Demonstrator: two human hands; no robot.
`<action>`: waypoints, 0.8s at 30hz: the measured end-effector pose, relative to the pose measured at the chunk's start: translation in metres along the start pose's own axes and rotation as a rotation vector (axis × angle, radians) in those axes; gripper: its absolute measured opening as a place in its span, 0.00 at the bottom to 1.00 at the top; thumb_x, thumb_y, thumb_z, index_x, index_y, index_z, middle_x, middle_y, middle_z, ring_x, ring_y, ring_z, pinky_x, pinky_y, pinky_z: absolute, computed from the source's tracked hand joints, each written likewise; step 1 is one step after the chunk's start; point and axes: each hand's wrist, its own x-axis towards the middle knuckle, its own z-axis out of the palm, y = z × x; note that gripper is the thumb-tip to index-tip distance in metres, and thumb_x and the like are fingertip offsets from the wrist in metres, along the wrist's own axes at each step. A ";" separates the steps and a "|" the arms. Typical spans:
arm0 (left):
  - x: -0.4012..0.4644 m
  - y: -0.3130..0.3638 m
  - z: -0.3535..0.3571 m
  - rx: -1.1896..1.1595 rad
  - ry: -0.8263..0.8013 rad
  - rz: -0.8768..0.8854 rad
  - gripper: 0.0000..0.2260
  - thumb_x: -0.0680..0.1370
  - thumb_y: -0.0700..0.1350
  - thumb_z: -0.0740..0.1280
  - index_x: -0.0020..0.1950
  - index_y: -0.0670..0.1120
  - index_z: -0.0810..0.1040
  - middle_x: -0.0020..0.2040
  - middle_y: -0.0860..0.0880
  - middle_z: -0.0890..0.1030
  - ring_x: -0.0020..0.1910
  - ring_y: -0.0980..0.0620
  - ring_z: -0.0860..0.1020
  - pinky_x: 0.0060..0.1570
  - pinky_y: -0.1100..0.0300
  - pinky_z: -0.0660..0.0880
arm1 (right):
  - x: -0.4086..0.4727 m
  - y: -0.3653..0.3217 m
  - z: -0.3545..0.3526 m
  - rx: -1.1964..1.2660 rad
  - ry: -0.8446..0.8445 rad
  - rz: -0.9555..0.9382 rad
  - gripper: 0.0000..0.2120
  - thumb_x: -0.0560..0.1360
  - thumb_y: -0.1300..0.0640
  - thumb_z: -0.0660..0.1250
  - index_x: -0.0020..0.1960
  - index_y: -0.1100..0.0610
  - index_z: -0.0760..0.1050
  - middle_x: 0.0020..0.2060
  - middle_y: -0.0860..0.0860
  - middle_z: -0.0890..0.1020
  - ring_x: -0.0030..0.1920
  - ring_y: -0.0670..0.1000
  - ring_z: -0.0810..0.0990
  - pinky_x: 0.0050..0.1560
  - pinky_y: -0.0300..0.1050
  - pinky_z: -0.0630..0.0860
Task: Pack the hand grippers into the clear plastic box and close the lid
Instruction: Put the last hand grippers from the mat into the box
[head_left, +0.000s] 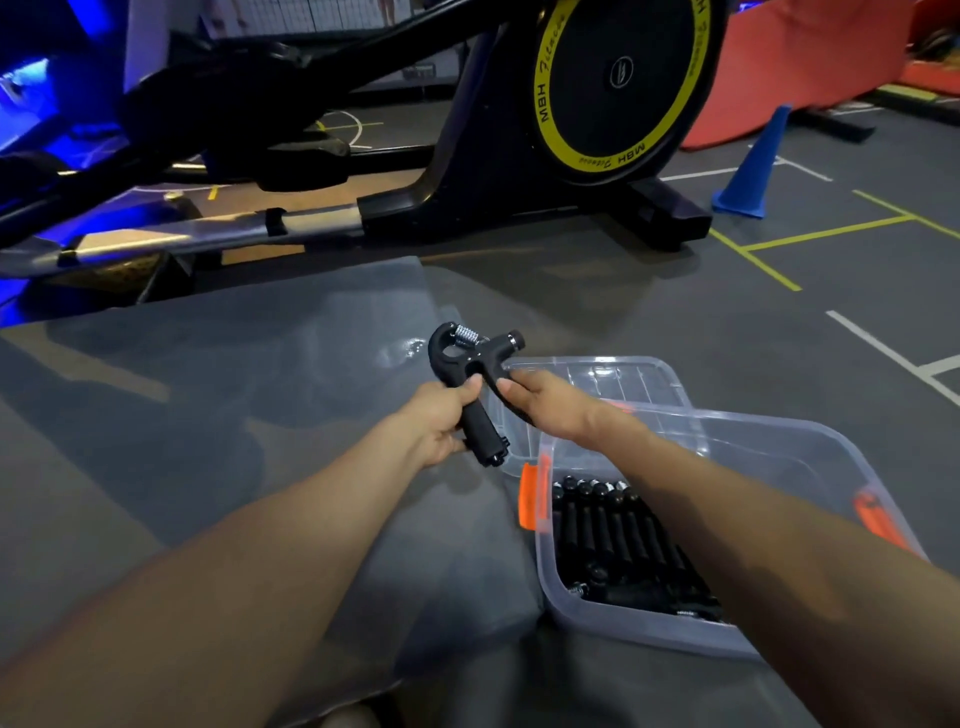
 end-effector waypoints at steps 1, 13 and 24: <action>0.001 -0.002 0.005 -0.003 -0.021 0.001 0.03 0.79 0.43 0.62 0.48 0.44 0.73 0.41 0.49 0.74 0.44 0.51 0.74 0.57 0.43 0.73 | -0.004 0.004 -0.005 0.048 -0.005 0.023 0.18 0.82 0.55 0.55 0.63 0.67 0.72 0.49 0.56 0.80 0.48 0.51 0.77 0.52 0.42 0.73; 0.011 -0.054 0.108 0.019 -0.205 -0.028 0.07 0.78 0.35 0.61 0.45 0.46 0.73 0.42 0.50 0.77 0.41 0.55 0.75 0.53 0.52 0.74 | -0.062 0.090 -0.078 0.325 0.055 0.208 0.08 0.71 0.67 0.71 0.48 0.59 0.76 0.38 0.49 0.77 0.40 0.48 0.74 0.40 0.36 0.70; -0.015 -0.098 0.186 0.221 -0.072 0.062 0.22 0.67 0.30 0.73 0.58 0.40 0.75 0.53 0.42 0.81 0.53 0.43 0.80 0.60 0.48 0.76 | -0.132 0.151 -0.131 -0.131 0.030 0.260 0.15 0.67 0.61 0.75 0.52 0.58 0.75 0.45 0.51 0.78 0.45 0.51 0.76 0.49 0.41 0.71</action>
